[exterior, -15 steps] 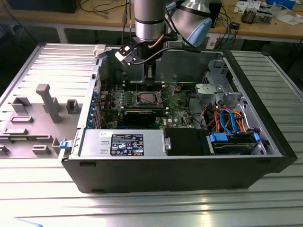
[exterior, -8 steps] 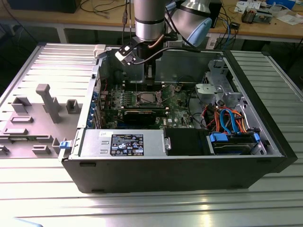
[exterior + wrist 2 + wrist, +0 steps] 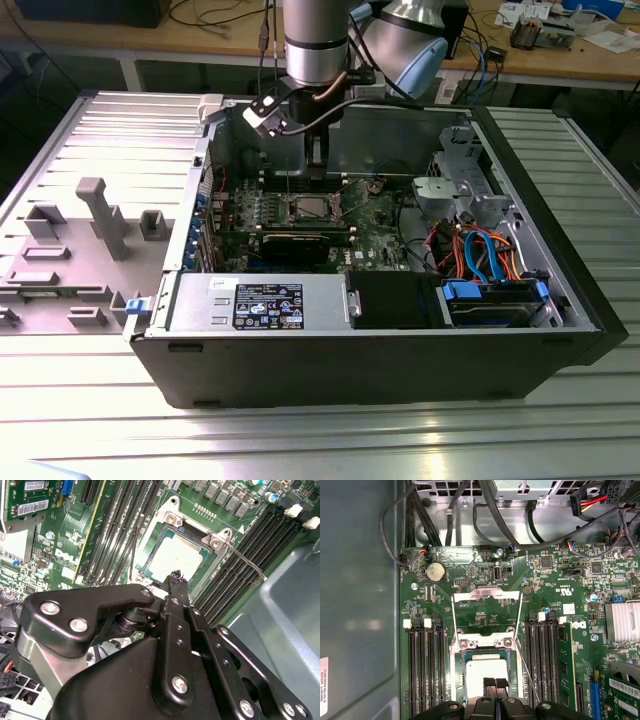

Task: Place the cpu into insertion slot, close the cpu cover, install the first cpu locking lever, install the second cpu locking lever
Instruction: 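Close the cpu cover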

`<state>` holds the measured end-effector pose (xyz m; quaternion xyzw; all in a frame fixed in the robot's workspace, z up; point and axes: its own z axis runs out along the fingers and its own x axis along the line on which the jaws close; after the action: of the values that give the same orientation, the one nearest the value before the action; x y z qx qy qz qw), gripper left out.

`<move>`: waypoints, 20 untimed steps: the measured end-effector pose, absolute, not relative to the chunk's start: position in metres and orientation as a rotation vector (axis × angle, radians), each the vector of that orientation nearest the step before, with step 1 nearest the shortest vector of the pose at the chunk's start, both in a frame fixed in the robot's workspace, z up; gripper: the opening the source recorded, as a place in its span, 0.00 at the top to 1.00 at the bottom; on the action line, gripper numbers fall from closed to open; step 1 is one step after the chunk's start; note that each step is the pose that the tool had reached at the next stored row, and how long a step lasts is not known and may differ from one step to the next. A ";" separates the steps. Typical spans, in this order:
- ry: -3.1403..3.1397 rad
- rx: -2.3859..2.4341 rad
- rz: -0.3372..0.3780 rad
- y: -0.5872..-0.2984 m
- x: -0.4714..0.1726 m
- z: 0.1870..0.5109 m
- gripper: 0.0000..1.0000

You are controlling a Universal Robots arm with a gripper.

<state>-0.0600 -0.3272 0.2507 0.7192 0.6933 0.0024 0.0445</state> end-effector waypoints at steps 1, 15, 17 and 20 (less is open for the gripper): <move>2.119 2.198 0.007 -0.327 -0.060 0.252 0.89; 2.119 2.198 0.006 -0.327 -0.060 0.264 0.89; 2.119 2.198 0.007 -0.327 -0.060 0.266 0.89; 2.119 2.198 0.006 -0.327 -0.060 0.266 0.89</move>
<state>-0.0600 -0.3272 0.2662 0.7192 0.6934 0.0021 0.0441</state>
